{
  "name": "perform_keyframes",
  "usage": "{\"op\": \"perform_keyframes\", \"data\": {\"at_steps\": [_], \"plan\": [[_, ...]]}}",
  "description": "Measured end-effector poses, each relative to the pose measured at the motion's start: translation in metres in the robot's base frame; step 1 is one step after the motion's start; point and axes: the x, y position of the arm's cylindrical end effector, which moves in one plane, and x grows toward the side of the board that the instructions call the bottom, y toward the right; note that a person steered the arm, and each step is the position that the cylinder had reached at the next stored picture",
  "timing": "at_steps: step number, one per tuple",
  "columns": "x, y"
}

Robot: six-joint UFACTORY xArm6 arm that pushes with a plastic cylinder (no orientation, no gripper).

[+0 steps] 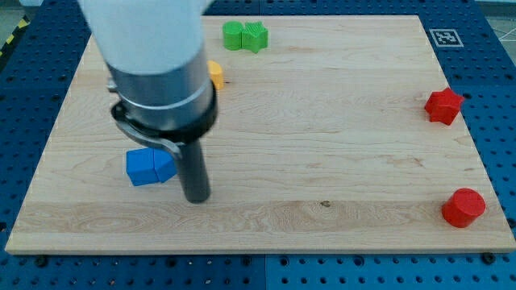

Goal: Push the red circle towards up and left

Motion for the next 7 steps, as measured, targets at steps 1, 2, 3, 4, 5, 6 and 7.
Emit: {"op": "perform_keyframes", "data": {"at_steps": [1, 2, 3, 4, 5, 6, 7], "plan": [[0.017, 0.065], [0.028, 0.151], [0.049, 0.235], [0.051, 0.269], [0.049, 0.324], [0.048, 0.387], [0.037, 0.414]]}}
